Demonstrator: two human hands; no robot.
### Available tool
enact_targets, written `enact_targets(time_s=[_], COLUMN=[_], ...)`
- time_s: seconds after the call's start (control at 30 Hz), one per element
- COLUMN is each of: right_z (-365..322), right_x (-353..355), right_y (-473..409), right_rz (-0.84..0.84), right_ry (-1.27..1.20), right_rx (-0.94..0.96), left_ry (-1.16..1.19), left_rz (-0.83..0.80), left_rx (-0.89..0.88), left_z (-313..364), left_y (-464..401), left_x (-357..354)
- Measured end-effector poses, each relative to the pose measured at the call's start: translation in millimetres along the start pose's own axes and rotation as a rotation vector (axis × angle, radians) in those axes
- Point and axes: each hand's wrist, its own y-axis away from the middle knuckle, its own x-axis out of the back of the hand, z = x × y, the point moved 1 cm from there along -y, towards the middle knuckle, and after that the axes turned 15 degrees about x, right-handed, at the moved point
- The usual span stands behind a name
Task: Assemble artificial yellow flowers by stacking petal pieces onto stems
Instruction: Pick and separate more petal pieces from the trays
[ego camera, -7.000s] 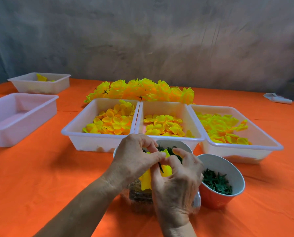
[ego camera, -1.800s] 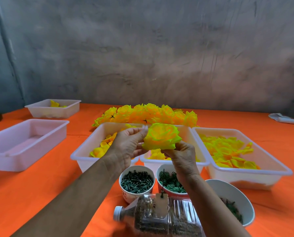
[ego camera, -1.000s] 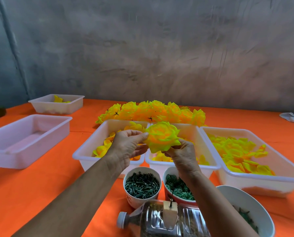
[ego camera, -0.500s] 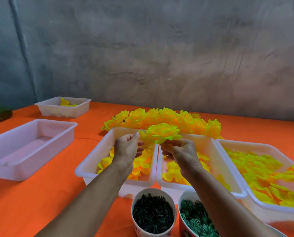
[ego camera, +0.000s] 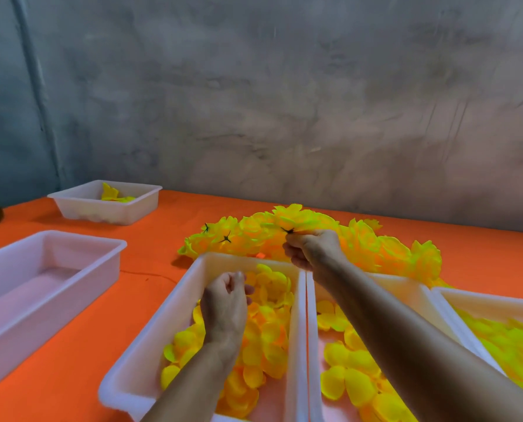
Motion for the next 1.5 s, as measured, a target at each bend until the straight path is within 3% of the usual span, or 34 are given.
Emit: enact_targets(time_s=[0.4, 0.57, 0.7, 0.97, 1.1, 1.17, 1.37, 1.5], right_z=[2.0, 1.1, 4.0, 40.9, 62.9, 69.6, 67.7, 55.3], right_x=[-36.1, -42.3, -31.2, -17.1, -32.6, -39.0, -36.1, -19.4], right_y=[-99.7, -88.2, -51.2, 42.7, 65.2, 67.4, 55.8, 56.9], right_rz=[0.060, -0.049, -0.174, -0.732, -0.704, -0.687, -0.616, -0.481], right_ry=[-0.028, 0.060, 0.143, 0.756, 1.210, 1.290, 1.122, 0.476], right_rx=[-0.059, -0.140, -0.033, 0.288, 0.418, 0.431, 0.312, 0.204], left_ry=[0.130, 0.090, 0.106, 0.151, 0.093, 0.051, -0.090, -0.233], left_rz=[0.007, 0.036, 0.093, 0.202, 0.213, 0.212, 0.178, 0.001], left_rx=[0.069, 0.050, 0.077, 0.136, 0.130, 0.118, 0.074, 0.041], left_z=[-13.6, -9.3, -9.2, -11.3, -15.3, -16.9, -20.1, -17.8], left_y=[-13.0, -12.4, -15.2, -17.4, -20.7, -21.9, -22.0, -15.8], left_x=[2.8, 6.7, 12.8, 19.7, 18.4, 17.5, 14.7, 8.1])
